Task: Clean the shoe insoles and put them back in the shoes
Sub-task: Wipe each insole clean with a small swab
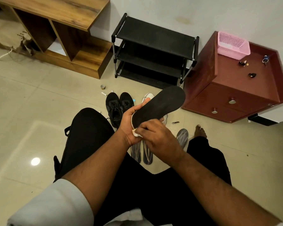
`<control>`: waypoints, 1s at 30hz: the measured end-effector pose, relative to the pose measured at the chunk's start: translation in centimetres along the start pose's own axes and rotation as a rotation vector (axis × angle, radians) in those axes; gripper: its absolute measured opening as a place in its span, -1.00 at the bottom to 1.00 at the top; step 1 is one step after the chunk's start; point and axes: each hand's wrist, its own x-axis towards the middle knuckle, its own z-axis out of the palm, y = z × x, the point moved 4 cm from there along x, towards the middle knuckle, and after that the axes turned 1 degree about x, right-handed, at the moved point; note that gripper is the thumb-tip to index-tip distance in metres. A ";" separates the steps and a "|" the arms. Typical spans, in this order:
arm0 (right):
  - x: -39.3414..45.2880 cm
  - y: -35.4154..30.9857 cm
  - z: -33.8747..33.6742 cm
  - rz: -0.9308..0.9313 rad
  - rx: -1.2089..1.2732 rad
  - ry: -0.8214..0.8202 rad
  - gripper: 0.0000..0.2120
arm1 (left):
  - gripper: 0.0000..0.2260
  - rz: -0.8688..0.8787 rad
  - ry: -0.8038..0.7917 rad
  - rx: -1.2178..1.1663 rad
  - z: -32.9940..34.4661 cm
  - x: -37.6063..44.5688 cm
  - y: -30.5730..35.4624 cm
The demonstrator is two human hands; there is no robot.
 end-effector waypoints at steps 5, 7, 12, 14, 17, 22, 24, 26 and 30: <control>2.7 0.9 -0.4 0.083 0.019 0.092 -0.82 | -0.67 -0.028 0.008 -0.022 -0.8 0.3 -0.7; 3.2 0.7 -0.2 0.110 0.023 0.099 -0.79 | -0.68 -0.006 -0.005 -0.059 -0.8 0.3 -0.5; 0.3 0.5 0.4 0.063 -0.024 0.029 -0.79 | -0.67 0.076 -0.019 -0.152 -0.7 0.2 0.3; -0.3 1.0 0.3 0.078 -0.091 0.005 -0.81 | -0.67 0.083 0.009 -0.137 -0.7 0.3 0.2; -0.2 1.9 -0.4 0.203 -0.078 0.044 -0.73 | -0.66 0.073 0.004 -0.119 -0.7 0.6 -0.3; 0.2 -0.1 0.3 0.247 0.105 0.095 -0.80 | -0.62 0.074 -0.045 -0.118 -0.2 0.5 -0.4; 0.2 -1.1 0.5 0.196 0.114 0.059 -0.80 | -0.60 0.088 -0.020 -0.096 -0.2 0.3 -0.3; 0.0 -0.2 0.3 0.209 0.088 0.062 -0.81 | -0.61 0.103 0.017 -0.082 -0.2 -0.2 -0.4; -0.5 3.2 -0.5 0.414 0.087 0.141 -0.80 | -0.67 0.116 0.031 -0.037 -0.3 -0.8 -0.4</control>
